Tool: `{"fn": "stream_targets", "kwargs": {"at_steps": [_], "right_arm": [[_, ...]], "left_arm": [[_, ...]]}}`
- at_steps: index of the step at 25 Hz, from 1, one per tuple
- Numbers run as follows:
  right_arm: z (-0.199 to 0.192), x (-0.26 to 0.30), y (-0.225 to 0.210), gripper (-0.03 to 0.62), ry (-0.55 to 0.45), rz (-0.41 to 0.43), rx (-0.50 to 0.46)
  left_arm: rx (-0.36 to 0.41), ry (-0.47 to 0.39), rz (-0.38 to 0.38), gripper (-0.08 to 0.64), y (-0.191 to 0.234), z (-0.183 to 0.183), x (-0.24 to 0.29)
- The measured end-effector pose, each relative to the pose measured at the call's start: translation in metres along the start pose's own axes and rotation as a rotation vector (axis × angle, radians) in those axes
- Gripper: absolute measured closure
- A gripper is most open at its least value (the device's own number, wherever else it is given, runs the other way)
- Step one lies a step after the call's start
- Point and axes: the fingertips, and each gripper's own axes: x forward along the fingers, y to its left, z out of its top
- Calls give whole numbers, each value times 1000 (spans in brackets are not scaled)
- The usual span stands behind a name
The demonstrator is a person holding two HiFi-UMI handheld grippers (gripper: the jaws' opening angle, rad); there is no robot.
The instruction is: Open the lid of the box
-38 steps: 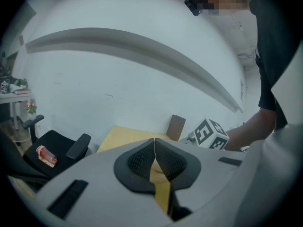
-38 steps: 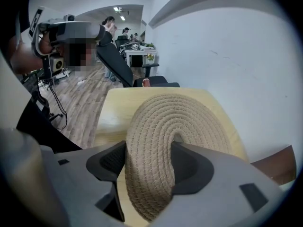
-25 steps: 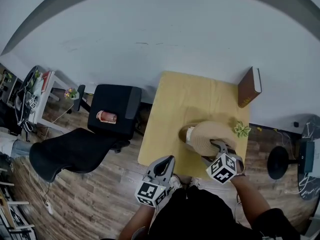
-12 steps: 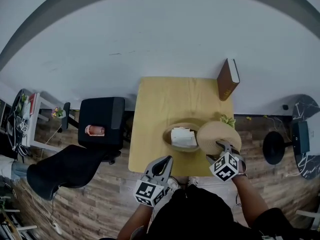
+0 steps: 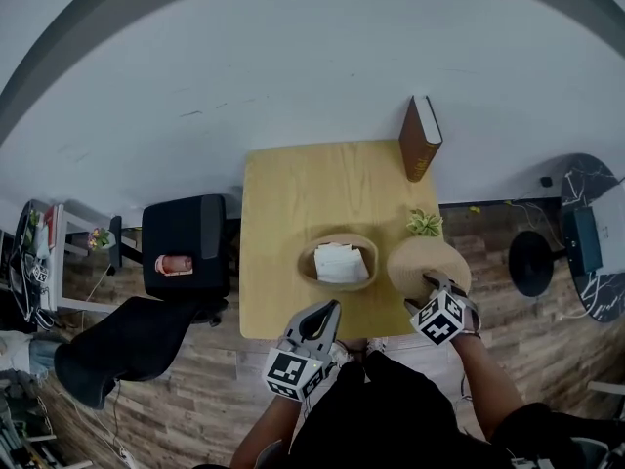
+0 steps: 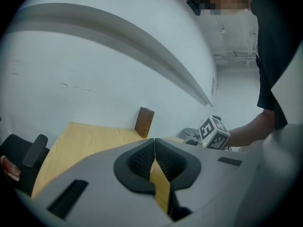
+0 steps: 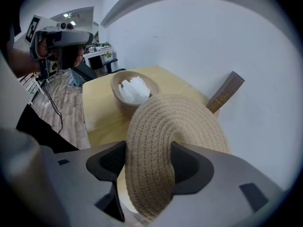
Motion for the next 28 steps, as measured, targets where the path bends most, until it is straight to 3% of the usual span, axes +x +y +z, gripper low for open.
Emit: {"fn": "stream_targets", "kwargs": {"at_steps": [13, 28], "right_arm": [[-42, 50, 28, 284, 99, 91, 6], [-46, 77, 47, 281, 89, 159, 78]], "left_arm": [[-6, 61, 21, 540, 3, -23, -2], [-24, 117, 16, 540, 7, -49, -2]]}}
